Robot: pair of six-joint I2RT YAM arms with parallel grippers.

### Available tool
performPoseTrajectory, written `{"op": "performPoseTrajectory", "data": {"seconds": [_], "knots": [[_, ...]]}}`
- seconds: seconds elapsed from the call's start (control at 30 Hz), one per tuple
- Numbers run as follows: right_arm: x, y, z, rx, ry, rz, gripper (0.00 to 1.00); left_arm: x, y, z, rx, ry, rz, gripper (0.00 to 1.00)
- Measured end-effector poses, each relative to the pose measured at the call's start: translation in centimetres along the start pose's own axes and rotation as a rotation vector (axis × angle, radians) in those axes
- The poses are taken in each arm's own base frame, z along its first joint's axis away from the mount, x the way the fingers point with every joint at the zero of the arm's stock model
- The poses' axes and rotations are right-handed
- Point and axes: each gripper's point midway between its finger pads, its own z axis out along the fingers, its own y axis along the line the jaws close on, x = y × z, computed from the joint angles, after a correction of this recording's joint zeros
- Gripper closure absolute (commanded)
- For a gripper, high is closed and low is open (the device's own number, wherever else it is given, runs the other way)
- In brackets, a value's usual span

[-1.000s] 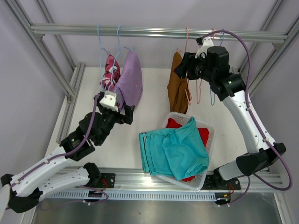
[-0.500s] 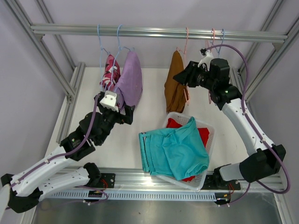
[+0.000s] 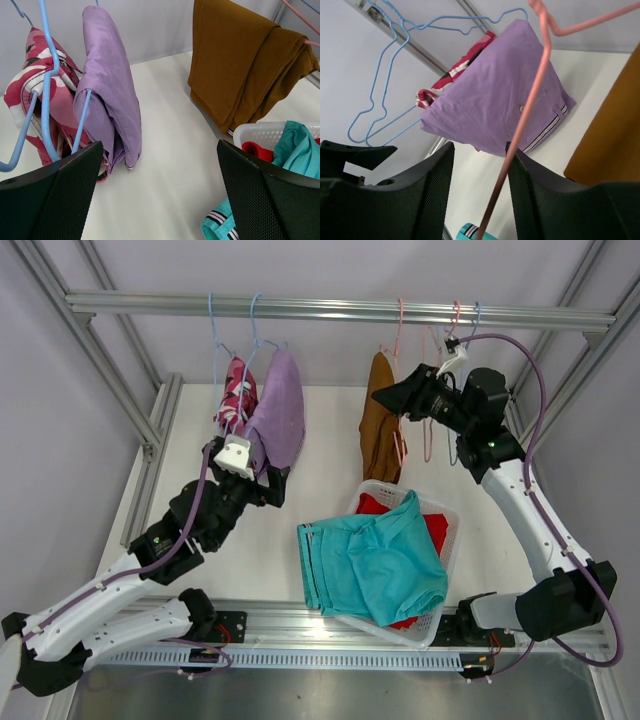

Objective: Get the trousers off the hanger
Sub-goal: Pick up the hanger from the clothesline.

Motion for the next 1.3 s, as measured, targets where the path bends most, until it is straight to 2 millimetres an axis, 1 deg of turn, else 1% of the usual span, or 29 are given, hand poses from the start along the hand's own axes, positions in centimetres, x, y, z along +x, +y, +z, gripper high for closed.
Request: {"op": "performPoseTrajectory", "data": {"seconds": [0.07,0.1,0.17,0.23,0.27,0.33,0.37,0.43,0.47,0.5,0.63,0.73,1.1,1.3], "knots": [[-0.2,0.2,0.0,-0.009,-0.005,0.004,0.59,0.0,0.0,0.0,0.000,0.000,0.000,0.01],[-0.2,0.2,-0.1,-0.009,-0.006,0.009,0.65,0.0,0.0,0.0,0.001,0.000,0.000,0.01],[-0.2,0.0,-0.1,-0.008,-0.006,0.021,0.70,0.0,0.0,0.0,0.001,0.000,0.000,0.01],[-0.2,0.0,-0.1,-0.011,-0.009,0.030,0.72,0.0,0.0,0.0,0.001,0.000,0.000,0.01],[-0.2,0.0,-0.1,-0.013,-0.011,0.035,0.77,0.0,0.0,0.0,0.001,0.000,0.000,0.00],[-0.1,-0.1,-0.1,-0.013,-0.012,0.051,0.80,0.0,0.0,0.0,0.001,0.000,0.000,0.01],[0.0,-0.2,0.0,-0.011,-0.013,0.062,0.84,0.0,0.0,0.0,0.001,0.000,0.000,0.00],[0.0,-0.6,0.0,-0.004,-0.018,0.068,0.89,0.0,0.0,0.0,0.001,0.000,0.000,0.01],[0.0,-0.6,0.0,-0.003,-0.020,0.068,0.97,0.0,0.0,0.0,0.001,0.000,0.000,0.01],[0.0,-0.7,0.0,-0.002,-0.021,0.068,1.00,0.0,0.0,0.0,0.002,0.000,0.000,0.01],[-0.1,-1.3,0.1,0.027,-0.027,0.112,1.00,0.0,0.0,0.0,0.004,0.000,0.003,0.01],[-0.1,-1.3,0.1,0.024,-0.030,0.114,1.00,0.0,0.0,0.0,0.005,0.000,0.006,0.00],[-0.4,-0.3,0.2,0.017,-0.035,0.129,1.00,0.0,-0.1,0.0,0.009,0.000,0.007,0.01],[-1.0,0.3,-0.3,0.041,-0.057,0.120,1.00,0.0,-0.1,0.0,0.010,0.000,0.007,0.01]]}}
